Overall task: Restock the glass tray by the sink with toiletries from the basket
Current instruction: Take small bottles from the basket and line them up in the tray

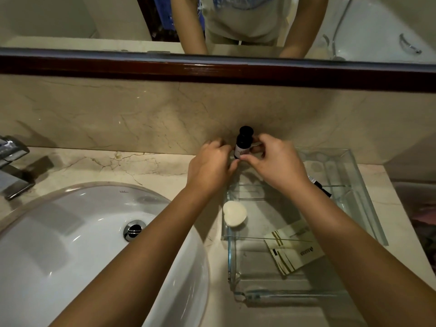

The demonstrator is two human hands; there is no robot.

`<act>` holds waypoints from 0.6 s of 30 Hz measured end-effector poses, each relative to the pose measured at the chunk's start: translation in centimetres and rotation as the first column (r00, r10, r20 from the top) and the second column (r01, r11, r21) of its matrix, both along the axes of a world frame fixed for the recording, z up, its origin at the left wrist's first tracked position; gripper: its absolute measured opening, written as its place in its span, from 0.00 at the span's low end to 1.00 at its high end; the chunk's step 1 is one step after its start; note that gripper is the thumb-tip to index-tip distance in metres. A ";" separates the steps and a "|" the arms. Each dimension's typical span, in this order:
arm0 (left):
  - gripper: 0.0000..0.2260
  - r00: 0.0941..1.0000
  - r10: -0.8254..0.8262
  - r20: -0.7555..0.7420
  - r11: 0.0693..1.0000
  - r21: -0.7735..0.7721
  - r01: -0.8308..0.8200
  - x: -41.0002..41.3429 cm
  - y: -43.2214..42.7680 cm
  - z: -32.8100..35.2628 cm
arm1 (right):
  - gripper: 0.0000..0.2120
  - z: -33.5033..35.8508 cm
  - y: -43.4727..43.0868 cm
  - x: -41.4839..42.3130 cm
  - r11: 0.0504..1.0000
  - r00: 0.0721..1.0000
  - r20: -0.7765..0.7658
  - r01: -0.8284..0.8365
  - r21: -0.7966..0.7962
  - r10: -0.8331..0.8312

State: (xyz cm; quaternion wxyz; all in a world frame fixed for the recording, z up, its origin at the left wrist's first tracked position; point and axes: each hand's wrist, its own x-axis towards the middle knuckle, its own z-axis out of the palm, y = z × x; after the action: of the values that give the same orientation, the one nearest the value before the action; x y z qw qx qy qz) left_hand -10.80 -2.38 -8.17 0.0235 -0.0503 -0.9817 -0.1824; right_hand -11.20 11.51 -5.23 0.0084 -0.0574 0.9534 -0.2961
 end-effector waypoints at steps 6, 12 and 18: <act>0.16 0.995 0.090 -0.050 0.992 0.096 -0.085 2.0 -0.7 0.7 | 0.14 1.7 4.9 1.7 0.983 0.984 -0.037 0.176 0.052 -0.174; 0.12 0.991 -0.049 -0.122 0.988 0.141 0.066 4.0 1.0 2.5 | 0.17 2.0 9.5 3.1 0.970 0.970 0.149 0.161 0.185 -0.190; 0.19 0.958 -0.287 -0.003 0.957 0.038 0.287 4.6 4.6 3.2 | 0.19 1.3 9.0 4.5 0.961 0.950 0.297 0.010 0.278 -0.096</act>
State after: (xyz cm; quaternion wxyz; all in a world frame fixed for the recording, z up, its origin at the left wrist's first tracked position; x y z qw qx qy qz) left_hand -6.18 2.25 -5.02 -0.0034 -0.1917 -0.9603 -0.2027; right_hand -6.67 20.56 -3.90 0.1566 0.0169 0.9732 -0.1674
